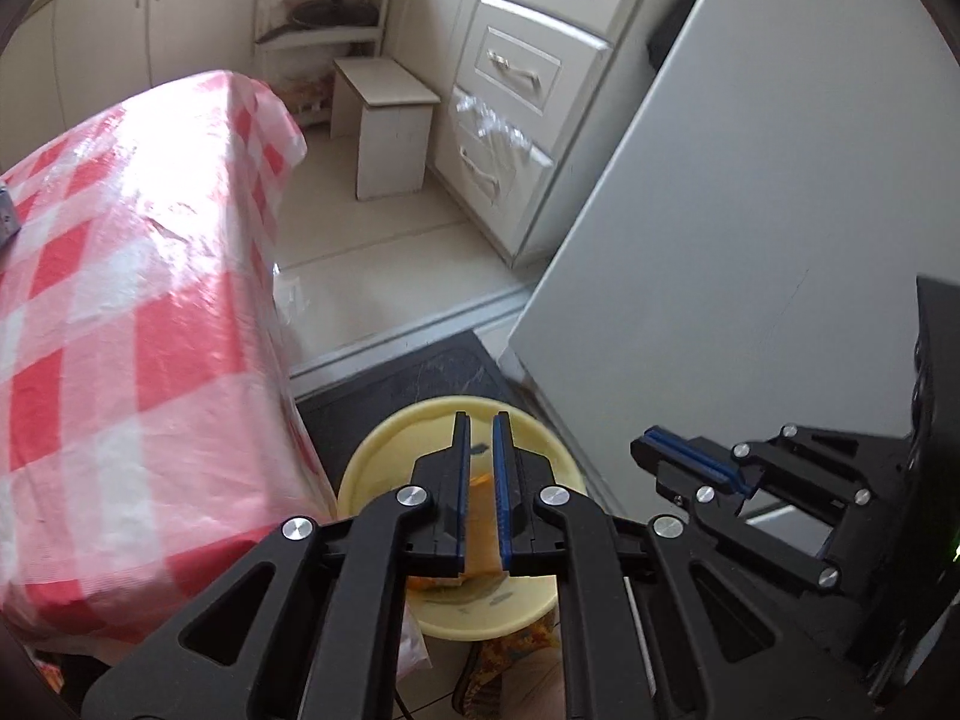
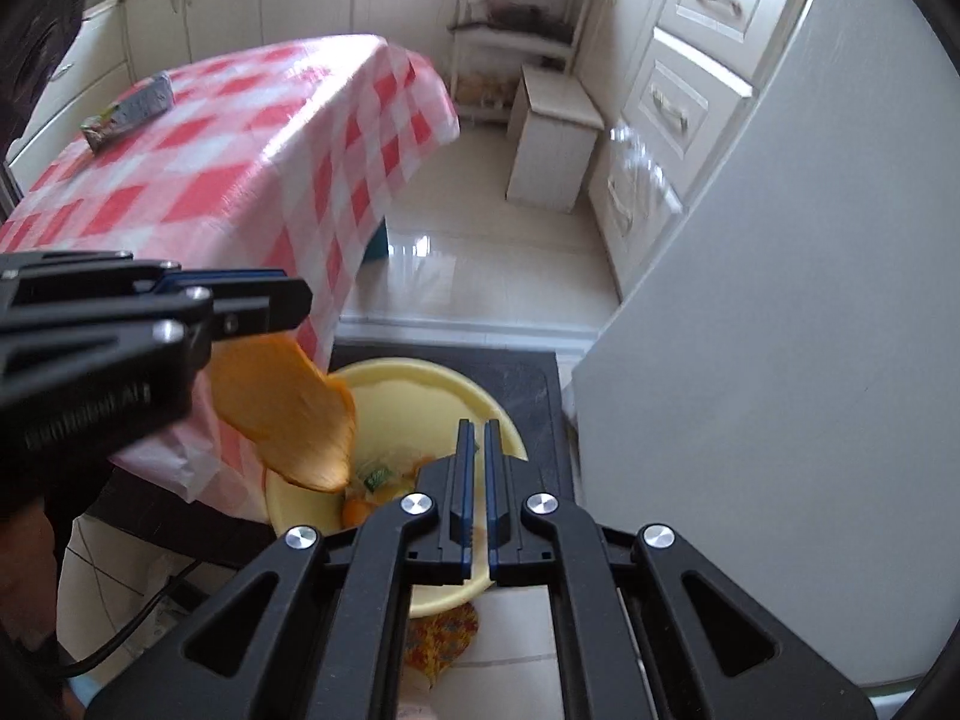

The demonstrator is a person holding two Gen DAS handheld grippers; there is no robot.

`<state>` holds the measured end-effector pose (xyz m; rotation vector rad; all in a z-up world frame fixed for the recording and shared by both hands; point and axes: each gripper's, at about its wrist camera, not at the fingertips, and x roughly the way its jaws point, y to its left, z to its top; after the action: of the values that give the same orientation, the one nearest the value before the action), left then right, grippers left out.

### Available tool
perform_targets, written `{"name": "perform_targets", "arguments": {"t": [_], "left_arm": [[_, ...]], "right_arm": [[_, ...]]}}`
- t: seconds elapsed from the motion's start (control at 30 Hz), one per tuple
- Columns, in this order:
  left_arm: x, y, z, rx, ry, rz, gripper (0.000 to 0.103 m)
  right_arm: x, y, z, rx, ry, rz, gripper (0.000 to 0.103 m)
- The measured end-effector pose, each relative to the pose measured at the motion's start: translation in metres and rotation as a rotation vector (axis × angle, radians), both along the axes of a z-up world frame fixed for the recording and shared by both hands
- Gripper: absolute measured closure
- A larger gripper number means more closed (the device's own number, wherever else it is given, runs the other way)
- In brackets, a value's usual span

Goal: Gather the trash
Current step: 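Carry peel and yellow bag to the yellow bucket while both tools open to drop them, then move both open tools back over the table toward the milk carton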

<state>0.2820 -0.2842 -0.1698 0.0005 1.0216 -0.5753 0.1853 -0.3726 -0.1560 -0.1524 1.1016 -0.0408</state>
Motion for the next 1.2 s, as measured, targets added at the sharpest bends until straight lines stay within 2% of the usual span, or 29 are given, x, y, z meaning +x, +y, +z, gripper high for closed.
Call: {"name": "perform_targets", "arguments": {"t": [0.03,0.07,0.1,0.13,0.37,0.5,0.63,0.73,0.87,1.03,1.2], "left_arm": [[0.000,-0.003,-0.004,0.008,0.010,-0.012,0.089],[0.000,-0.003,-0.005,0.012,0.012,-0.015,0.084],[0.001,-0.002,-0.006,0.012,0.010,-0.014,0.072],[0.000,0.000,-0.005,0.009,0.001,-0.010,0.062],[-0.004,0.035,0.014,-0.012,-0.054,0.054,0.053],[-0.010,0.064,0.025,-0.017,-0.091,0.103,0.042],[-0.011,0.108,0.033,-0.010,-0.132,0.178,0.031],[-0.008,0.149,0.039,0.009,-0.160,0.247,0.027],[0.013,0.213,0.048,0.031,-0.191,0.373,0.025],[0.059,0.301,0.062,0.020,-0.231,0.576,0.019],[0.117,0.361,0.063,0.004,-0.216,0.681,0.017]], "right_arm": [[0.001,-0.002,-0.001,0.004,0.003,-0.014,0.083],[0.001,-0.004,0.001,0.009,-0.001,-0.024,0.062],[0.001,-0.006,0.004,0.014,-0.015,-0.035,0.053],[0.001,-0.008,0.008,0.016,-0.028,-0.043,0.053],[0.005,0.012,0.028,0.009,-0.089,0.002,0.051],[0.009,0.028,0.037,0.003,-0.121,0.040,0.045],[0.012,0.046,0.037,0.013,-0.126,0.086,0.040],[0.013,0.063,0.038,0.030,-0.130,0.125,0.038],[0.019,0.091,0.041,0.055,-0.143,0.184,0.035],[0.029,0.131,0.042,0.072,-0.154,0.265,0.034],[0.038,0.169,0.037,0.077,-0.146,0.346,0.032]]}}
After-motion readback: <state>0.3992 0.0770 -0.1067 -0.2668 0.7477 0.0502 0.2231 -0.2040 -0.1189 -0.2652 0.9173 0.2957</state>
